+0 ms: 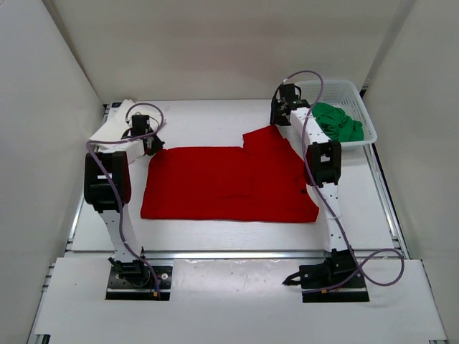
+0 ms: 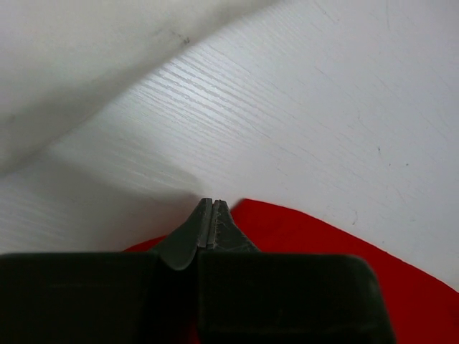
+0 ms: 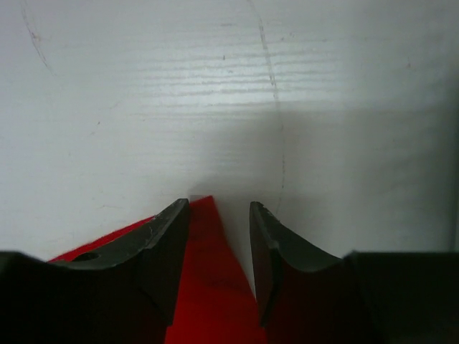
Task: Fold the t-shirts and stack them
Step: Grap the side of the flattened tshirt furthest away from the robot with both arms, then fold the other side of the tshirt into a rectangle
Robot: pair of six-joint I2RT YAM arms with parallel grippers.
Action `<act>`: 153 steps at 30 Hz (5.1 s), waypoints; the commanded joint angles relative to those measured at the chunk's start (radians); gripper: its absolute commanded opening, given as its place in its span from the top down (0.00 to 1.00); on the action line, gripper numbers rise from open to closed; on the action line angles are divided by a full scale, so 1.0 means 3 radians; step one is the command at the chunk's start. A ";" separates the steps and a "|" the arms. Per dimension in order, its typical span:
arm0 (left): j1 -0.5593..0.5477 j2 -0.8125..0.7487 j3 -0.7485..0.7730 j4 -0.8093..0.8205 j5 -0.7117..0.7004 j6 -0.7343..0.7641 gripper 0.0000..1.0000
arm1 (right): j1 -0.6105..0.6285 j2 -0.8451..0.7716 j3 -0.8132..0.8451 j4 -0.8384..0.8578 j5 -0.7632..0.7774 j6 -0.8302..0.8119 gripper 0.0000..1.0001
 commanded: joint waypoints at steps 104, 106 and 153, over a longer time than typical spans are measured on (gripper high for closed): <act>-0.0817 -0.2419 -0.2925 0.1290 0.0208 -0.0778 0.58 | 0.1004 -0.4038 -0.5662 0.1937 -0.0049 0.0276 0.52; -0.0889 -0.2434 -0.2982 0.1331 0.0188 -0.0768 0.58 | 0.1014 -0.4007 -0.5641 0.1881 0.0124 0.0286 0.52; -0.0219 -0.1125 -0.1954 0.1495 0.0679 -0.1198 0.61 | -0.0786 -0.4053 -0.6127 0.2806 -0.0570 0.1038 0.65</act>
